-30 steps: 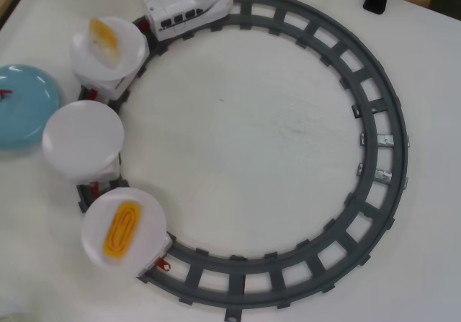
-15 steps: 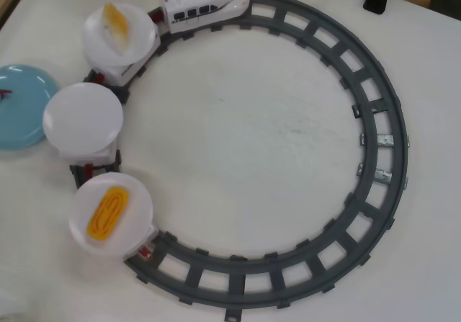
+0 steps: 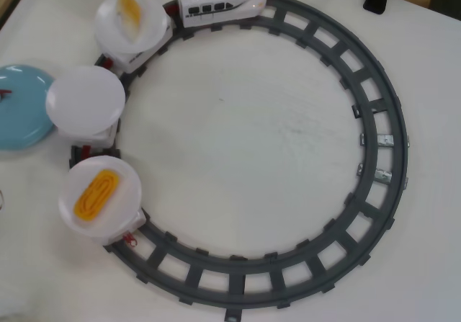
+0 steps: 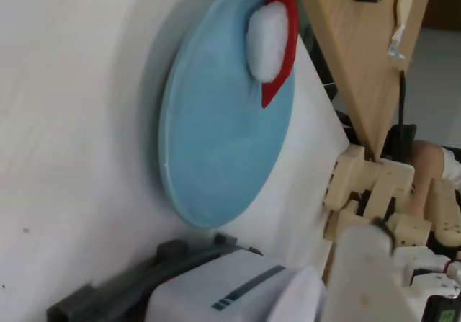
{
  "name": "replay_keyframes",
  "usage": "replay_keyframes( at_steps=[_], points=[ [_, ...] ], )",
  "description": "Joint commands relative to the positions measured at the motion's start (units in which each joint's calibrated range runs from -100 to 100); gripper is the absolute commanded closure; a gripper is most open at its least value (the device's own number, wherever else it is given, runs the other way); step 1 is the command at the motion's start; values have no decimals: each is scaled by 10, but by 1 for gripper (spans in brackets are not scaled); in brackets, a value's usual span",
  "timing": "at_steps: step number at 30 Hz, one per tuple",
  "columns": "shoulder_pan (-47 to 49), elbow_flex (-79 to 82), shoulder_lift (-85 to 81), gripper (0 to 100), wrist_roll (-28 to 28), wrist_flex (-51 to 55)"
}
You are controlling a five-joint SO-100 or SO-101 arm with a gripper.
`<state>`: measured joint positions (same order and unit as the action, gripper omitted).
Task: Pick up the sushi from the Shinkansen and put it on the blue dish
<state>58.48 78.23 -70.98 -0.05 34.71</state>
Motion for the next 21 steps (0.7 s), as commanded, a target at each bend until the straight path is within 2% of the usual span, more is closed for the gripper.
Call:
replay_keyframes(
  at_steps=[1,21],
  points=[
    [1,-7,-11,80,-5,-7],
    [1,-46,-41,80,-3,29]
  ],
)
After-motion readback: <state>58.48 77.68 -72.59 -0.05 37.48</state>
